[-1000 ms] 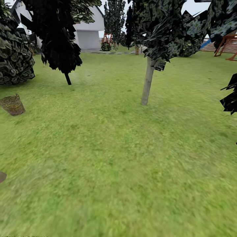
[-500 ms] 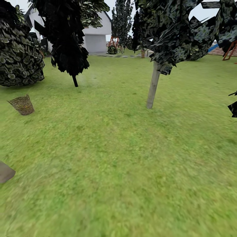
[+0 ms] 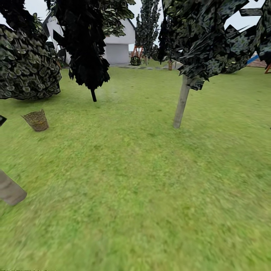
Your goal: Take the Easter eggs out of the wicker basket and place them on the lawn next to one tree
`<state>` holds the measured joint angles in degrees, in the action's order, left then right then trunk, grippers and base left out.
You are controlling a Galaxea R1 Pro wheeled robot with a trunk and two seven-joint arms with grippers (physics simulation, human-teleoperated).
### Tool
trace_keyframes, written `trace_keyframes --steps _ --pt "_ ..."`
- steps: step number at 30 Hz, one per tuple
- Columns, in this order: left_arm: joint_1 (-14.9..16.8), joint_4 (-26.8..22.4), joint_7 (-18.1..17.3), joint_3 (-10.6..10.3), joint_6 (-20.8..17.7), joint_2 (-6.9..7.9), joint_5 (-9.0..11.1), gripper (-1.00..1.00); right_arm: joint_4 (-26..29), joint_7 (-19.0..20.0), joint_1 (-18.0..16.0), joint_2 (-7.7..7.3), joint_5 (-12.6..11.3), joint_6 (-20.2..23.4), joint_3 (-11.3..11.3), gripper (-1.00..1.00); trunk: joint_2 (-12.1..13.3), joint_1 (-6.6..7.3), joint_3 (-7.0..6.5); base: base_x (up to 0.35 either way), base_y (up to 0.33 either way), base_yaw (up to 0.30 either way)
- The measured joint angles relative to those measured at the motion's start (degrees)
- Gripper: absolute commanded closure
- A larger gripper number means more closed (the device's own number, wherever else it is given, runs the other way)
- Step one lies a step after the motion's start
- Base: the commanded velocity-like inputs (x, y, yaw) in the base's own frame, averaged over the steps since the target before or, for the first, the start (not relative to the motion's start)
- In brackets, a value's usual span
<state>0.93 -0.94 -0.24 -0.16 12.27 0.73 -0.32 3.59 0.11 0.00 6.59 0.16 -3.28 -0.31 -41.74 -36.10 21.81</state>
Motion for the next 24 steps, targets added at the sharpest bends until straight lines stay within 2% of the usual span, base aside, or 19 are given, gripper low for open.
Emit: trace_keyframes --steps 15,24 --pt "0.0 0.0 0.0 0.0 0.0 0.00 -0.1 -1.00 0.0 0.0 0.0 -0.02 0.0 0.0 0.0 -1.00 6.0 3.30 -4.00 0.000 0.000 0.094" --pt "0.0 0.0 0.0 0.0 0.1 0.00 -0.1 -1.00 0.0 0.0 0.0 -0.10 -0.1 0.0 -0.1 -1.00 9.6 5.28 -5.84 0.000 0.000 0.015"
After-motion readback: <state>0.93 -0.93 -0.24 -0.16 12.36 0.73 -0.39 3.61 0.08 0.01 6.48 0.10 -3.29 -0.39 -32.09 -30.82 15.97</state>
